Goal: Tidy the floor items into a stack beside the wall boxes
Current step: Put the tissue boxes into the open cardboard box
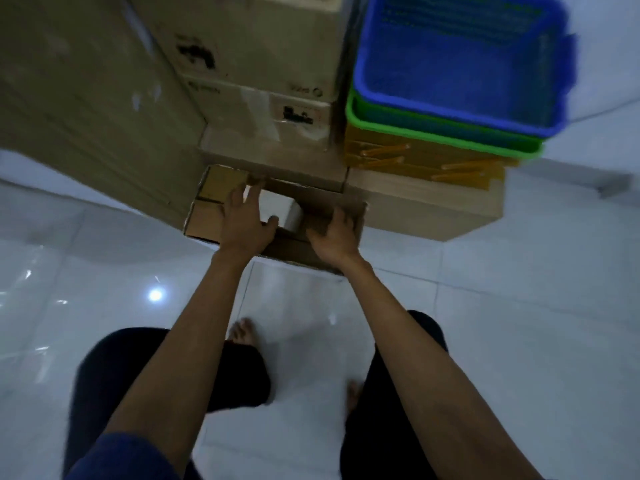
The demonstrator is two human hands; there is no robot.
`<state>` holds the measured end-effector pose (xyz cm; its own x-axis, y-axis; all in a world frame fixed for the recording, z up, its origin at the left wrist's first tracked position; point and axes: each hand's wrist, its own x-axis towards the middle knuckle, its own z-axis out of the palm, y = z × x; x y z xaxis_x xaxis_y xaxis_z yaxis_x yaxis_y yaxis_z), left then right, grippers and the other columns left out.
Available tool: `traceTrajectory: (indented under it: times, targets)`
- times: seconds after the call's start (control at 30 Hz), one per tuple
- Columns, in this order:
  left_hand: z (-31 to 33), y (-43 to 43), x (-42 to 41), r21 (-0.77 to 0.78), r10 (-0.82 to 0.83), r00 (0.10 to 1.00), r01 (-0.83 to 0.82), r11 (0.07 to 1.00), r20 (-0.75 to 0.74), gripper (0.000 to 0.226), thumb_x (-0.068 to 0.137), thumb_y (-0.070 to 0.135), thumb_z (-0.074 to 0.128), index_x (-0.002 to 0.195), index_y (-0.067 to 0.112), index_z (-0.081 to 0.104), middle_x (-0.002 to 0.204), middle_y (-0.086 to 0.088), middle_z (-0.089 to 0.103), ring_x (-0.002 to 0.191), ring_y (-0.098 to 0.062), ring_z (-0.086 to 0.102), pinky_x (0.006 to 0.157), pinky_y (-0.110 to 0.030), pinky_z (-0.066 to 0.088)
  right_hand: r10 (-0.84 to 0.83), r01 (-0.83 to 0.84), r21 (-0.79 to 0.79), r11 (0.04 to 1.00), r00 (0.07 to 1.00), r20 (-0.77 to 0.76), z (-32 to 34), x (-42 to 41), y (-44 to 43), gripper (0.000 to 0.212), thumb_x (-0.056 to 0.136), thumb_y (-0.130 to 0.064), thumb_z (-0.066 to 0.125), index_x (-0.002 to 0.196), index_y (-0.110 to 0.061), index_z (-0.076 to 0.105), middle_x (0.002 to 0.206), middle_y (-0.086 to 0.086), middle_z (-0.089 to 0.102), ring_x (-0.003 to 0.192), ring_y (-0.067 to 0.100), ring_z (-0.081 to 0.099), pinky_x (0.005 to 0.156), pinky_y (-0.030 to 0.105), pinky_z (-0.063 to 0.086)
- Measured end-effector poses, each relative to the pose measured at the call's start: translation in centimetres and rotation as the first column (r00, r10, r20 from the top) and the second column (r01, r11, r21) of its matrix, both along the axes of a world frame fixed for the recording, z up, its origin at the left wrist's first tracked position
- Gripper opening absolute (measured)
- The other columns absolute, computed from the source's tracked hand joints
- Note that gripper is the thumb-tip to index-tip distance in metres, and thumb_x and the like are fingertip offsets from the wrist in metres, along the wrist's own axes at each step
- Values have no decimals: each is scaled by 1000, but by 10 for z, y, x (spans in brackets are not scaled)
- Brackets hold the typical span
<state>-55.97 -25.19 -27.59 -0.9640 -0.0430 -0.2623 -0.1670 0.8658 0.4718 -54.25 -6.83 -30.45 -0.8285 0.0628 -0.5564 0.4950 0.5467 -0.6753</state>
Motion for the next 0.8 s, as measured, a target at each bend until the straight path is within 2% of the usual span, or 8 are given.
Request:
traceTrajectory:
  times: [0.1,0.23,0.37,0.43,0.47,0.57,0.63,0.8]
  targets:
    - [75,25,27,-18,-86,991,89,996,105,72,92,30,68,154,21,33,159,-16,30,149,-35,23,119,-55,22,-116,122,-78,989,990,80,84,45,30,90,96,-37,64,161,-25,3,165,10,12,147,35,28,115,43,35]
    - [181,73,70,-61,-228,950,246,967,211,70,90,31,69,151,18,37,155,-16,37,143,-36,33,117,-55,27,-182,190,-58,980,975,127,200,106,75,88,97,-39,60,160,-26,0,166,13,2,149,38,23,118,49,33]
    - [296,152,115,-53,-442,871,462,885,214,58,93,36,59,146,15,45,144,-14,50,132,-36,47,107,-52,42,-324,324,17,946,946,27,332,174,138,81,98,-34,59,160,-23,9,166,14,5,146,37,29,115,49,35]
    - [351,203,140,-59,-562,804,581,812,193,52,95,42,49,138,14,51,137,-15,55,125,-38,52,102,-50,45,-428,431,48,901,902,-64,390,221,178,75,97,-31,58,159,-22,17,164,14,11,144,37,32,113,51,36]
    - [376,230,154,-38,-605,780,617,786,162,49,95,40,52,136,13,52,135,-16,56,124,-39,52,102,-50,45,-480,487,56,872,871,-103,416,248,198,72,97,-29,58,158,-22,20,163,14,14,143,36,32,113,52,36]
    - [435,305,201,25,-717,695,717,697,45,44,93,32,62,134,16,55,133,-13,58,123,-37,52,105,-51,42,-647,665,62,744,740,-184,474,343,259,68,97,-27,57,157,-20,25,160,14,21,143,32,33,114,50,35]
    - [463,356,236,60,-777,629,776,628,-4,43,92,30,63,134,20,56,133,-12,58,122,-34,54,105,-47,42,-753,777,65,626,624,-209,498,414,296,65,98,-26,58,155,-18,29,159,13,23,143,29,34,116,47,34]
    - [502,477,352,62,-929,368,929,365,-35,44,91,29,66,134,21,58,133,-14,56,117,-36,56,100,-46,45,-936,971,81,224,237,-261,532,590,362,59,98,-22,60,151,-15,36,153,10,33,138,21,39,110,24,28]
